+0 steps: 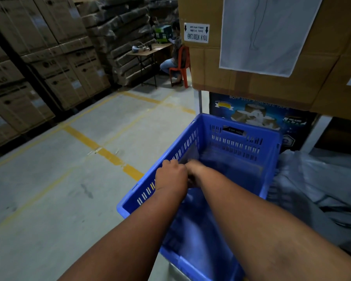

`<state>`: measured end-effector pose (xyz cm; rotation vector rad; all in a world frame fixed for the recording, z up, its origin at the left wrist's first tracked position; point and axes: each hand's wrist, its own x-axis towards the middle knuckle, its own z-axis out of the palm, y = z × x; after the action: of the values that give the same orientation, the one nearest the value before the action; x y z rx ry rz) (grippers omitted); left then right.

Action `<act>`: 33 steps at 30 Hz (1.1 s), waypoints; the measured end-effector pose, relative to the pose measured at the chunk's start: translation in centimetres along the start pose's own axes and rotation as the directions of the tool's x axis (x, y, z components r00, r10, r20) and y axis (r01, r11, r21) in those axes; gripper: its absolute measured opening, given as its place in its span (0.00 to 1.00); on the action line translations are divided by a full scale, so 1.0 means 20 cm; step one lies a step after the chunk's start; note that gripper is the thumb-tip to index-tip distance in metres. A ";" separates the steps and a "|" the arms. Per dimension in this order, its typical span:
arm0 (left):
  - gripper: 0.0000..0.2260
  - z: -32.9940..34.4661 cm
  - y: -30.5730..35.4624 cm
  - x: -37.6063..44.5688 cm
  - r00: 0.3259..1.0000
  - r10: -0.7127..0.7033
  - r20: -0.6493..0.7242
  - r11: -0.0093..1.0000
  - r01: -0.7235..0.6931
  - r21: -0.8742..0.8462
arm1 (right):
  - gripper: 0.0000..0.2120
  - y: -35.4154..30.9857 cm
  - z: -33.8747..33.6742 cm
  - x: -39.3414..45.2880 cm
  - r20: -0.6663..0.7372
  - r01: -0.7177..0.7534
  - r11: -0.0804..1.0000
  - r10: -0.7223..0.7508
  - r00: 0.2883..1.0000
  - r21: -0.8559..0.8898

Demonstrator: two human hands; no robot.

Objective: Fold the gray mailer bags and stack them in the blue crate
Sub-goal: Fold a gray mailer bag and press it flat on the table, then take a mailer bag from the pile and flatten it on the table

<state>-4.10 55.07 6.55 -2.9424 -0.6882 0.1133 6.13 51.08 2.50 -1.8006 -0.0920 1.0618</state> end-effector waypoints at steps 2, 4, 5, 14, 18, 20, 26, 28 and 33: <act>0.14 0.00 0.00 0.00 1.000 0.002 0.007 0.999 -0.002 -0.032 | 0.12 0.01 -0.01 0.00 0.001 0.027 0.999 -0.027 1.000 -0.027; 0.12 0.00 -0.01 -0.01 1.000 0.015 -0.019 0.997 -0.017 -0.070 | 0.11 0.00 -0.04 -0.02 -0.012 0.065 0.992 -0.067 0.998 -0.107; 0.11 0.00 -0.01 -0.01 0.999 0.026 -0.043 0.995 -0.030 -0.090 | 0.11 -0.01 -0.06 -0.02 -0.031 0.089 0.978 -0.096 0.995 -0.186; 0.41 0.07 0.01 0.00 0.988 0.150 -0.019 0.977 -0.152 -0.152 | 0.32 0.01 -0.41 -0.34 0.018 0.108 0.223 -0.371 0.928 -0.969; 0.52 -0.01 0.15 -0.02 0.978 0.203 0.049 0.946 -0.182 -0.269 | 0.27 0.07 -0.52 -0.56 -0.023 0.053 0.162 -0.435 0.900 -0.985; 0.50 -0.09 0.25 -0.05 0.963 0.268 0.038 0.932 -0.249 -0.263 | 0.26 0.11 -0.59 -0.68 -0.065 0.017 0.167 -0.473 0.879 -0.986; 0.29 -0.33 0.70 -0.25 0.859 0.504 -0.090 0.820 -0.508 -0.264 | 0.27 0.38 -0.92 -1.09 -0.174 -0.027 0.254 -0.580 0.796 -0.967; 0.24 -0.38 0.89 -0.36 0.809 0.567 -0.153 0.774 -0.587 -0.235 | 0.26 0.52 -1.07 -1.25 -0.225 -0.067 0.277 -0.592 0.774 -0.959; 0.27 -0.46 1.39 -0.71 0.741 0.643 -0.194 0.706 -0.672 -0.224 | 0.27 0.99 -1.45 -1.66 -0.338 -0.122 0.386 -0.561 0.756 -0.914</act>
<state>-3.61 23.06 12.73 -3.2798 0.4465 -0.0865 -1.76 4.16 10.82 -2.9509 -0.6375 0.0248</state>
